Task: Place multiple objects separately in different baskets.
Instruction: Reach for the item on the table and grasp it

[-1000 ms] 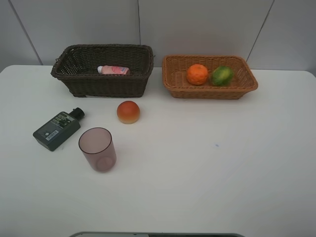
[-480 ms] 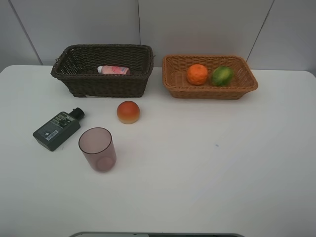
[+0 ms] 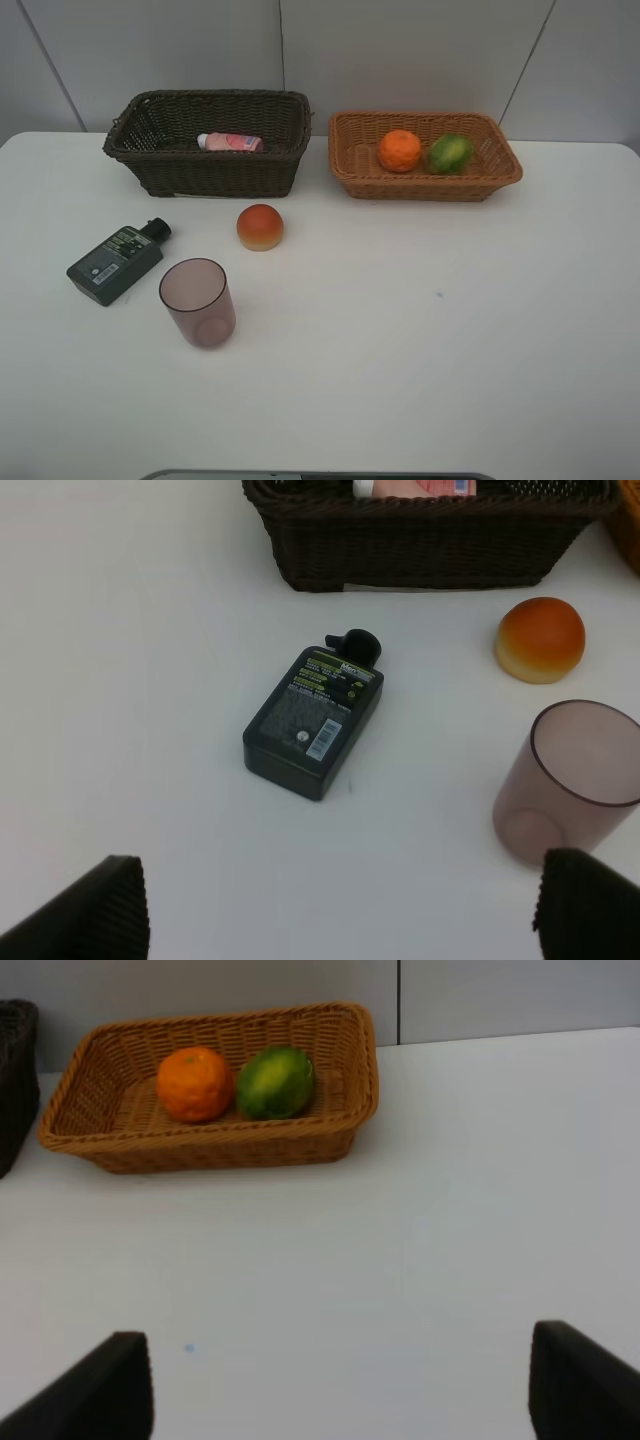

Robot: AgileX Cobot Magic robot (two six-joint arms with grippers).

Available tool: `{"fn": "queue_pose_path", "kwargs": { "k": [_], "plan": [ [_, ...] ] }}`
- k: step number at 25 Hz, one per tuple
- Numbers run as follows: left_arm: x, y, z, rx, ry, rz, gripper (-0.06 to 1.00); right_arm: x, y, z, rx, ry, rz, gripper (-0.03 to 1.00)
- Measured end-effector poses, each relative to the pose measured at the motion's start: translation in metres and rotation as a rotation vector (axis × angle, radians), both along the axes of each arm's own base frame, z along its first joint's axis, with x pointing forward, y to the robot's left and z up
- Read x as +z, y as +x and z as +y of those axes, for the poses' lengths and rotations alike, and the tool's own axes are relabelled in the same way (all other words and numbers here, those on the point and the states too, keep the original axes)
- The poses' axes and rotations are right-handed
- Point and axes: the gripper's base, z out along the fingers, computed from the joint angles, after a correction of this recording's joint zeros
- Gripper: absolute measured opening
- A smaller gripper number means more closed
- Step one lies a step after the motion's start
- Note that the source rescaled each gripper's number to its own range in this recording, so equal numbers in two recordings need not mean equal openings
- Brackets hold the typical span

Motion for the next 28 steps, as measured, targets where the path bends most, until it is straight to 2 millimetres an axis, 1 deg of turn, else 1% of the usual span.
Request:
{"fn": "queue_pose_path", "kwargs": {
  "k": [12, 15, 18, 22, 28],
  "plan": [
    [0.003, 0.0, 0.0, -0.001, -0.005, -0.029, 0.99, 0.0, 0.0, 0.0, 0.0, 0.0, 0.0, 0.75],
    [0.006, 0.007, 0.0, 0.002, 0.0, 0.007, 0.99, 0.0, 0.0, 0.0, 0.0, 0.0, 0.0, 0.75],
    [0.014, 0.027, 0.0, 0.009, 0.004, 0.026, 0.99, 0.0, 0.0, 0.0, 0.0, 0.0, -0.001, 0.75],
    [0.021, 0.064, -0.001, 0.016, 0.002, 0.042, 0.99, 0.0, 0.0, 0.0, 0.0, 0.0, -0.002, 0.75],
    [0.015, 0.122, -0.003, -0.017, 0.043, 0.199, 0.99, 0.0, 0.0, 0.0, 0.0, 0.0, -0.003, 0.75]
  ]
}}
